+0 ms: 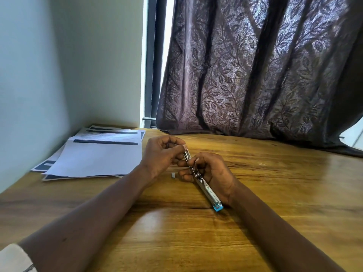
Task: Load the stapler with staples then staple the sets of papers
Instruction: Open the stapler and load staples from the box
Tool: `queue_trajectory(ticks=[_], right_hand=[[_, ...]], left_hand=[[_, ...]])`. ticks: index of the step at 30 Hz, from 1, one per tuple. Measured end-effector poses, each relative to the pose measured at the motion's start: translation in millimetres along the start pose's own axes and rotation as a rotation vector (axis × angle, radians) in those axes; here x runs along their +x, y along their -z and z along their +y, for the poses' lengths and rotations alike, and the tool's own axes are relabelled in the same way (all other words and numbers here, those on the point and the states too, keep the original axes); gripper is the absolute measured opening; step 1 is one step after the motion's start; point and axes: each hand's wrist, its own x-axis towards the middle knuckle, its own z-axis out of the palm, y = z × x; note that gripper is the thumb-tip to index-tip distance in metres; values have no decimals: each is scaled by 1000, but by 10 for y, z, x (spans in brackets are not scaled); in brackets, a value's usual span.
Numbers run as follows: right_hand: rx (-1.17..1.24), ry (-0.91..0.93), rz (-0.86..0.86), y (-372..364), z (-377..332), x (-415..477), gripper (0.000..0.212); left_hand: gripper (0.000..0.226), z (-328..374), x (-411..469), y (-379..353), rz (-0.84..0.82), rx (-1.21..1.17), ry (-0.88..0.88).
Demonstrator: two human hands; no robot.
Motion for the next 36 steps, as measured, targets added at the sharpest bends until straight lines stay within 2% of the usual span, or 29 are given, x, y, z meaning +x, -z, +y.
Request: queue_trajectory(ticks=[4, 12, 14, 18, 20, 23, 25, 27, 31, 36], right_hand=[[28, -44, -3, -11, -13, -19, 35], [74, -31, 20, 7, -58, -56, 17], [119, -33, 48, 29, -81, -51, 17], [194, 3, 148, 80, -119, -22, 19], [197, 27, 218, 131, -127, 13, 19], [223, 50, 306, 201, -140, 55, 19], [248, 54, 329, 234, -155, 63, 20], [250, 44, 343, 249, -166, 71, 20], [259, 16, 329, 244, -166, 80, 23], [225, -13, 273, 216, -150, 72, 24]], left_hand=[[13, 8, 51, 68, 59, -17, 21], [13, -24, 62, 66, 51, -54, 48], [16, -13, 68, 62, 40, -31, 52], [15, -10, 93, 116, 4, 334, -117], [10, 19, 83, 162, -127, 600, -189], [12, 98, 13, 194, -314, 977, -173], [19, 145, 2, 215, -355, 1099, -163], [21, 160, 12, 266, -377, 1119, -137], [7, 128, 51, 329, -444, 1024, -74], [8, 107, 78, 322, -472, 953, -22]])
